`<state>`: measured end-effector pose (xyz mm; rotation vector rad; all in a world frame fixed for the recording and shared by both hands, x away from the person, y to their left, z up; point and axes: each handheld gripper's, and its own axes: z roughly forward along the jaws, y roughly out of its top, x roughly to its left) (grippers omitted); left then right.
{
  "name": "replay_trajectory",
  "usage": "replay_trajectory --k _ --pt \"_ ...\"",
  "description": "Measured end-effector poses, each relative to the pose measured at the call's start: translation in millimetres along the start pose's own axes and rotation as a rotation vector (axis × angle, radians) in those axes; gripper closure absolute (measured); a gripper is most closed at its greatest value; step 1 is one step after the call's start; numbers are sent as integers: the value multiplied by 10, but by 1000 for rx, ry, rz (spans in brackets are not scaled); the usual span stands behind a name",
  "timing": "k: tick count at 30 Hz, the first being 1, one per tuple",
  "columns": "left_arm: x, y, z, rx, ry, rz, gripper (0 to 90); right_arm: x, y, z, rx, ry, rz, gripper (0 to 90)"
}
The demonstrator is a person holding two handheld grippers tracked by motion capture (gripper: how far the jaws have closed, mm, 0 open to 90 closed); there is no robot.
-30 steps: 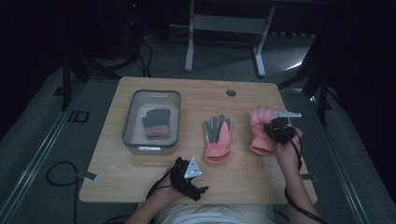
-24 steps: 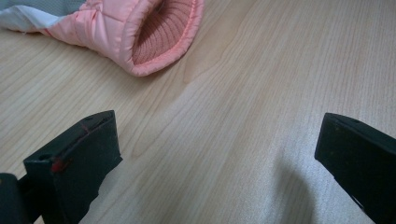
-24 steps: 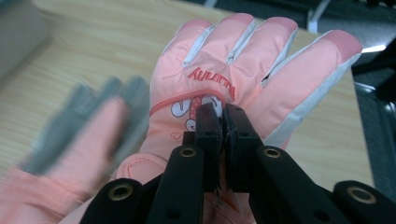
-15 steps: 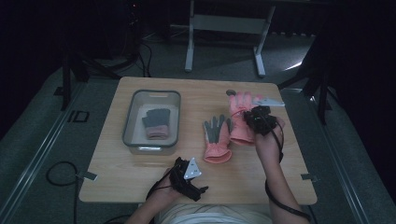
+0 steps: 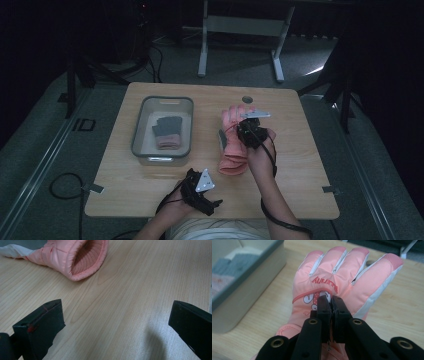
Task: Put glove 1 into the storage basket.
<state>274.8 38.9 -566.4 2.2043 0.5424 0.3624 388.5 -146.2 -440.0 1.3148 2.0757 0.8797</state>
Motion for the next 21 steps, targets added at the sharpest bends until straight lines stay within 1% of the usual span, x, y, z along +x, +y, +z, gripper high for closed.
replay_trajectory --k 4,5,9,14,17,21 --pt "9 -3 -6 -1 -3 1 0 38 -97 108 31 21 12 861" --pt "9 -3 -3 0 -4 1 0 54 -119 136 40 21 7 861" --pt "-1 -4 -3 0 -7 0 0 90 -211 253 75 4 1 860" --pt "-4 -5 6 -1 -10 -3 0 87 -299 365 93 -8 -4 860" --pt "-2 -6 8 2 -11 0 0 84 -356 413 105 -2 -10 861" --pt "6 -9 12 5 -12 -3 0 74 -398 389 117 11 -27 861"
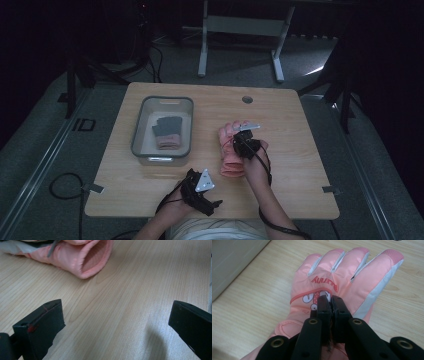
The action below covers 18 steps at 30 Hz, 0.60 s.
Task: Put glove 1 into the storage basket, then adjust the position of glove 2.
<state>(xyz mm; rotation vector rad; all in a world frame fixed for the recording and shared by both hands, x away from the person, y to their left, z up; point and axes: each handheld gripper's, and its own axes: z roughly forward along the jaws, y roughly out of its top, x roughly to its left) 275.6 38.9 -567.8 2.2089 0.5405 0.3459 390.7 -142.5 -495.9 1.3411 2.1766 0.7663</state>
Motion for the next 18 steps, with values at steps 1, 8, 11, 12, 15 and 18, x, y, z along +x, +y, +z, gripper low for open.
replay_trajectory --k 1,8,11,12,15,18 --pt "1 1 2 1 -1 0 0 -2 -9 -11 4 1 -7 861" --pt "1 6 1 2 0 6 0 -21 6 -36 -7 34 1 759" --pt "10 1 2 0 -4 -6 0 -13 35 -98 -28 59 1 647" --pt "15 2 -2 1 -4 -5 0 -11 46 -133 -43 73 1 620" --pt "16 5 -9 -3 1 -1 0 -24 79 -232 -69 84 -11 579" --pt "20 10 -24 0 6 3 0 -86 99 -351 -119 114 1 451"
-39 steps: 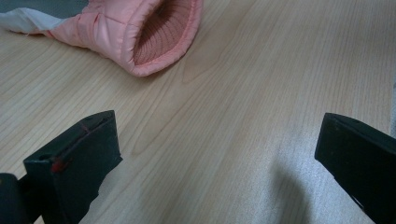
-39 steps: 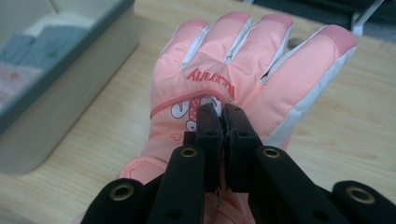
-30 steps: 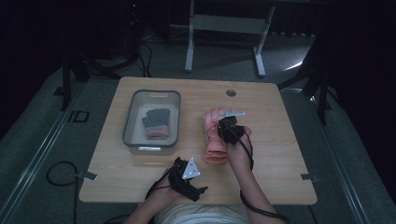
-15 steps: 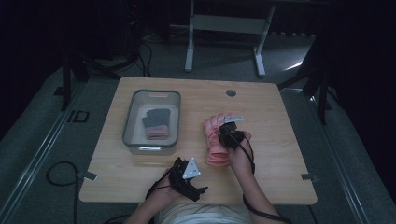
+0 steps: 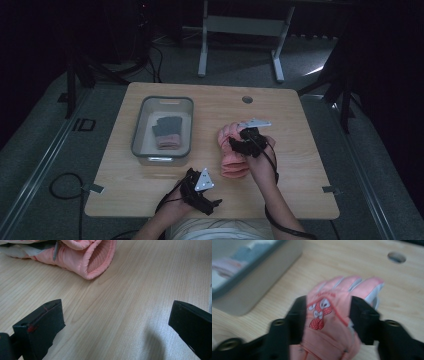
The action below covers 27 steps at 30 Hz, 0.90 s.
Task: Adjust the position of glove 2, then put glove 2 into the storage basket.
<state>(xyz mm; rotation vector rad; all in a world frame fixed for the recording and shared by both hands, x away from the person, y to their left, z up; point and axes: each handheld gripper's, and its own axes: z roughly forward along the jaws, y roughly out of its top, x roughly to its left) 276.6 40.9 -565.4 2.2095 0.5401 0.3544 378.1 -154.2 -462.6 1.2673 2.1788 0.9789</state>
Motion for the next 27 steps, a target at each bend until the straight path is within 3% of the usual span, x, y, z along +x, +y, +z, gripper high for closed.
replay_trajectory --k 4,7,9,15,16,19,21,23,25,27 --pt "14 17 -24 2 10 -1 0 -118 31 -147 -56 18 -5 303" --pt "-1 52 -52 -7 10 -10 0 -245 22 -234 -73 57 18 207" --pt "-5 77 -72 -16 22 -5 0 -316 6 -264 -75 72 7 164" --pt "-8 97 -74 -3 23 -13 0 -438 -52 -315 -102 98 26 152" --pt "-12 111 -82 -1 19 -16 0 -471 -59 -310 -99 100 -2 161" --pt "-7 176 -138 -5 20 -17 0 -505 -58 -306 -89 125 -5 194" --pt "3 241 -202 -15 16 -19 0 -533 -64 -327 -113 130 -14 170" --pt "12 307 -271 -40 48 -20 0 -564 -67 -354 -138 126 -36 138" --pt "45 375 -332 -43 79 -24 0 -609 -71 -404 -158 99 -95 138" --pt "85 445 -386 -64 116 -24 0 -627 -73 -424 -155 107 -97 138"
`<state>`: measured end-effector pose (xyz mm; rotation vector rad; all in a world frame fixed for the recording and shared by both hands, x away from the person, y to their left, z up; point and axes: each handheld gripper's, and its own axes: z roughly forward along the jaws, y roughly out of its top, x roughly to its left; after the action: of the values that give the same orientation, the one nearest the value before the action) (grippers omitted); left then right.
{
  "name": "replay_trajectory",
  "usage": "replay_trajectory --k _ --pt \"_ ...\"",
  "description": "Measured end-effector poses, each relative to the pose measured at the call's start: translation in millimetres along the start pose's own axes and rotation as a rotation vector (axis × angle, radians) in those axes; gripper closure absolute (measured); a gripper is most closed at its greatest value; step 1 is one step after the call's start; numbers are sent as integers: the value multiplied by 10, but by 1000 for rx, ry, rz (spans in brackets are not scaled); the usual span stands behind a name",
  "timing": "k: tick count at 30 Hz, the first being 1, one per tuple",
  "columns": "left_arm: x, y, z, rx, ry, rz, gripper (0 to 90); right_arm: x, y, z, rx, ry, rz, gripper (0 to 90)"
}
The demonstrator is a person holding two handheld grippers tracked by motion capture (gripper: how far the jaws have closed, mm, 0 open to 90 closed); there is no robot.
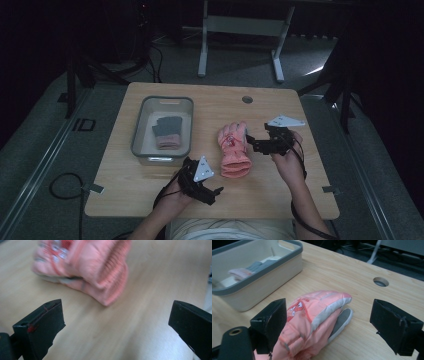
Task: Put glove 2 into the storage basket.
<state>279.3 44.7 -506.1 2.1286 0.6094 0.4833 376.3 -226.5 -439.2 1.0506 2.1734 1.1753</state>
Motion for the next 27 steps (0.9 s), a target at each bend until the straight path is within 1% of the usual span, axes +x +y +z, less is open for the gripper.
replay_trajectory --k 1,3,5,6,7,8,9,11,12,13,14,15,17,18,19,20,21,22,23,24,25,27 --pt "28 48 -19 -4 10 -4 0 -18 -3 -20 0 12 4 138" --pt "86 158 -50 -10 17 -18 0 -54 -12 -52 0 20 17 137" --pt "140 282 -58 -1 45 -20 0 -84 -20 -65 4 19 37 133" --pt "185 382 -57 -4 46 -23 9 -96 -21 -66 3 22 51 124" --pt "207 431 -51 -10 41 -27 15 -103 -17 -59 -1 27 69 107" --pt "232 480 -41 -14 35 -30 16 -103 -15 -59 -8 36 77 107" --pt "265 544 -20 -18 28 -34 21 -100 -11 -55 -11 46 79 103" --pt "337 664 43 -25 35 -46 24 -88 3 -33 -3 45 71 106" --pt "375 722 84 -24 29 -49 24 -86 8 -24 0 41 62 169" --pt "410 779 126 -22 31 -59 24 -93 13 -21 -2 34 58 304" --pt "450 831 162 -19 28 -61 25 -107 17 -16 13 31 60 494" --pt "488 873 202 -21 20 -71 34 -122 19 -5 31 30 58 595" --pt "567 928 292 -10 34 -93 44 -131 19 43 41 22 62 699" --pt "602 941 341 -12 30 -106 50 -130 22 83 46 33 66 699" --pt "637 950 393 -3 37 -121 51 -122 28 132 52 36 63 700" --pt "667 957 438 11 58 -131 51 -110 36 188 57 31 65 710" --pt "693 961 480 6 59 -142 51 -97 45 252 59 31 66 706" --pt "693 961 480 6 59 -142 51 -97 45 252 59 31 66 706" --pt "713 964 525 14 77 -147 51 -82 53 337 62 28 65 695" --pt "715 962 540 16 82 -150 51 -57 58 446 67 30 78 671" --pt "719 957 557 17 86 -155 52 -44 56 487 64 37 81 659" --pt "725 944 591 24 90 -175 51 16 44 576 72 31 77 609"
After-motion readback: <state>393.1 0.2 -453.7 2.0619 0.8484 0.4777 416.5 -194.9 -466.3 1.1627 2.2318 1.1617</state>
